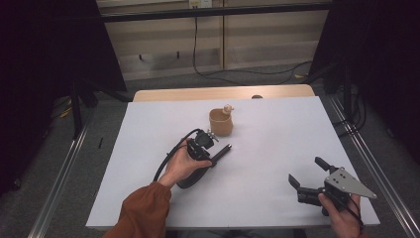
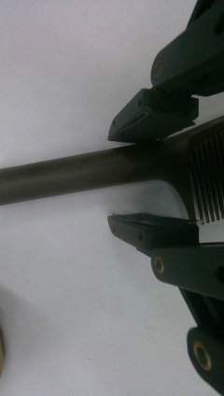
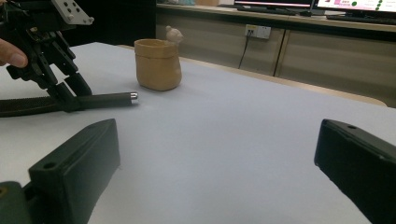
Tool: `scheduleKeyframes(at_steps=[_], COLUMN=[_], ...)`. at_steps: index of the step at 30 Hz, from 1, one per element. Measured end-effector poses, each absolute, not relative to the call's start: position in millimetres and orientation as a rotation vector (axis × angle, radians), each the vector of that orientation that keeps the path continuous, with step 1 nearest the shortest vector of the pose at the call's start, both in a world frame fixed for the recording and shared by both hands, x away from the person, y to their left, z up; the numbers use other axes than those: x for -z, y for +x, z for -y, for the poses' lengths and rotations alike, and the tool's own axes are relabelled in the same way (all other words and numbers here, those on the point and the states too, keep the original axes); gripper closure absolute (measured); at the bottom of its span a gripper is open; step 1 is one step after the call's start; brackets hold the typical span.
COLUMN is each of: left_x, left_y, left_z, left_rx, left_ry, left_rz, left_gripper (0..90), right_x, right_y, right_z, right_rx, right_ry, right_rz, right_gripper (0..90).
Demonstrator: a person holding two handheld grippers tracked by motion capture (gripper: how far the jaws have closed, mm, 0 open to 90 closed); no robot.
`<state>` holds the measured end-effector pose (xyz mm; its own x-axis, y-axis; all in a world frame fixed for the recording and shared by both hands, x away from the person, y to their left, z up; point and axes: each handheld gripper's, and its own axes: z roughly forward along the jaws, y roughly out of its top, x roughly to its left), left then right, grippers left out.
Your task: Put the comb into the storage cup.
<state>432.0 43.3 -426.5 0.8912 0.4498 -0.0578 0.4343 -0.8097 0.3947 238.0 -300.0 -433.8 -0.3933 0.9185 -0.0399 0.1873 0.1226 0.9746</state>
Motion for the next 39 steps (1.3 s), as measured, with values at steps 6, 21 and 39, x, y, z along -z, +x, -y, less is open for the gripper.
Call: scheduleKeyframes(at_steps=[6,21,39], left_x=[426.6,424.9,424.7], left_y=[430.0,428.1,434.6], left_z=[-40.7,-33.7,-38.9], left_rx=[-0.076,-0.067,0.042], left_ry=[2.664,2.699,2.648], left_rz=[-0.639,-0.672,-0.732], left_gripper=[54.7,65.0,73.1], right_x=[433.9,434.4,434.6], right_y=[238.3,238.0,238.4], right_z=[299.7,298.6,298.5], right_rx=[-1.326,-1.327,-1.329], right_ry=[1.077,1.073,1.066], right_rz=[-1.704,-1.721,-1.723], right_gripper=[0.0,0.0,0.0])
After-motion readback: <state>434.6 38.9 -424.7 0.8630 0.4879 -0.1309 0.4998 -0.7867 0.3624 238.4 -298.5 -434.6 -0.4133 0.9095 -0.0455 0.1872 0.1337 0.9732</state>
